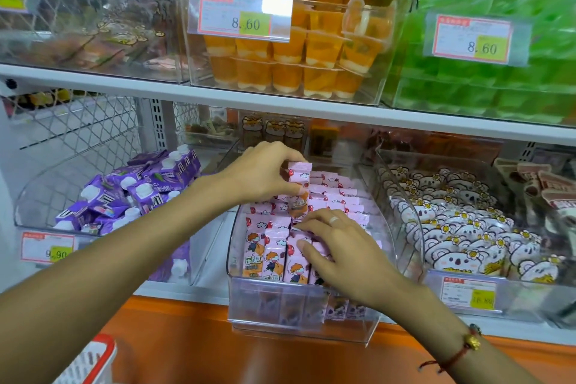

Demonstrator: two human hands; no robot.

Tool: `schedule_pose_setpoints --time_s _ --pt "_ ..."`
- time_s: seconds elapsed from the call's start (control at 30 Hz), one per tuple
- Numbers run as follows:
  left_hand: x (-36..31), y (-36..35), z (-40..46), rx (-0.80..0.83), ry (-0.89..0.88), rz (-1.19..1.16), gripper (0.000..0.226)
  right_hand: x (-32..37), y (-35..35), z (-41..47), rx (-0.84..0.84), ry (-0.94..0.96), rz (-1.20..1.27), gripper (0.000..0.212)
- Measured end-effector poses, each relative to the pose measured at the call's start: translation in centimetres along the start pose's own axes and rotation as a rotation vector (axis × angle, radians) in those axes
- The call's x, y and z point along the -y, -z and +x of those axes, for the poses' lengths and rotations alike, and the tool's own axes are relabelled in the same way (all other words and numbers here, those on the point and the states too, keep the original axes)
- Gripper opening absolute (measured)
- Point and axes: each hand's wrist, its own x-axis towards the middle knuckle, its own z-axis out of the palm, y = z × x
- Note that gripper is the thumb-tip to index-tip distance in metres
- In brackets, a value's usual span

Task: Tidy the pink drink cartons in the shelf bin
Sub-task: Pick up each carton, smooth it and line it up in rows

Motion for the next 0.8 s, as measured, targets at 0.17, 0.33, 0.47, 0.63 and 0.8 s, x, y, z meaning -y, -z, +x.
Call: schedule_pose_setpoints --time_s 0.17,0.33,0.47,0.63,0.8 --pt "0.5 -2.7 2.1 0.253 -0.036 0.214 0.031 0.0 0.0 -0.2 -0.007 -0.007 -0.014 0.040" --pt "1.7 -3.4 1.8 0.219 -0.021 0.248 0.026 0.2 0.2 -0.3 -0.019 -0.015 -0.027 0.040" --pt "1.6 -2.5 2.4 0.376 -0.108 0.372 0.025 0.1 1.3 -0.4 -0.067 -0.038 -0.055 0.040" --pt "1.8 -1.6 2.1 0.257 -0.072 0.249 0.027 0.5 2.2 -0.6 -0.186 -0.052 -0.019 0.037" --pt "1.5 -2.0 0.7 0.261 -0.105 0.258 0.025 0.8 1.0 -0.9 0.012 0.005 -0.069 0.044"
